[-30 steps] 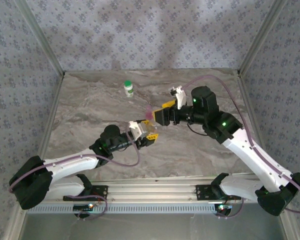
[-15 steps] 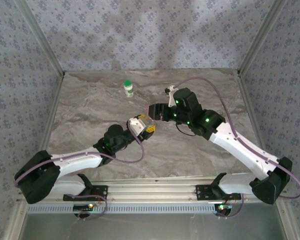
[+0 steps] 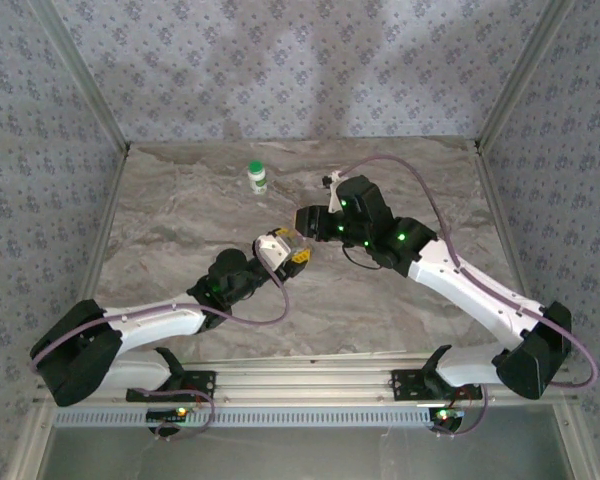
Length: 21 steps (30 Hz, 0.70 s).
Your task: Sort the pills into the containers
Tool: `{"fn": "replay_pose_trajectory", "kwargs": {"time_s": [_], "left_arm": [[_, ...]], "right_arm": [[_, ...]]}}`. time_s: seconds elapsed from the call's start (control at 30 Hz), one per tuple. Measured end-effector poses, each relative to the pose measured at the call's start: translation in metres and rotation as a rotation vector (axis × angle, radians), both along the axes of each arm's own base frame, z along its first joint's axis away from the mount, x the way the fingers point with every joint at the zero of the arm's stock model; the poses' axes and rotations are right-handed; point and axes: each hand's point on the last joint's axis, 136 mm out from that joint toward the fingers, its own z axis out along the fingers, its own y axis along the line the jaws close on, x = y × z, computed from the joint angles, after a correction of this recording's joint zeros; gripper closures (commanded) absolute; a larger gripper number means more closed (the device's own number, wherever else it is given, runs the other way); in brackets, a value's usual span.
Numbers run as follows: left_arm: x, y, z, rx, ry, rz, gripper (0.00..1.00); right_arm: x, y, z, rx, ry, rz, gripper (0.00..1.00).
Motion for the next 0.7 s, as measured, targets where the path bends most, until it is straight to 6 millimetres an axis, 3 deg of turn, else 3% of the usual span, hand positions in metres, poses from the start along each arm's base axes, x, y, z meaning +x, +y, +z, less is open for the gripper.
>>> {"fn": "replay_pose_trajectory", "kwargs": {"time_s": [0.23, 0.37, 0.57, 0.7], "left_arm": [[-0.010, -0.004, -0.011, 0.024, 0.057, -0.067, 1.00], [-0.029, -0.003, 0.005, -0.022, 0.063, -0.188, 1.00], [-0.065, 0.003, 0.025, -0.068, 0.035, -0.350, 1.00], [-0.078, 0.005, 0.026, -0.074, 0.046, -0.404, 1.00]], "right_arm": [[-0.011, -0.001, -0.010, -0.004, -0.072, 0.107, 0.82], [-0.034, 0.000, 0.007, 0.004, -0.204, 0.284, 0.97], [-0.078, 0.009, 0.031, 0.009, -0.441, 0.593, 0.98], [-0.093, 0.011, 0.032, 0.004, -0.521, 0.717, 0.85]]}}
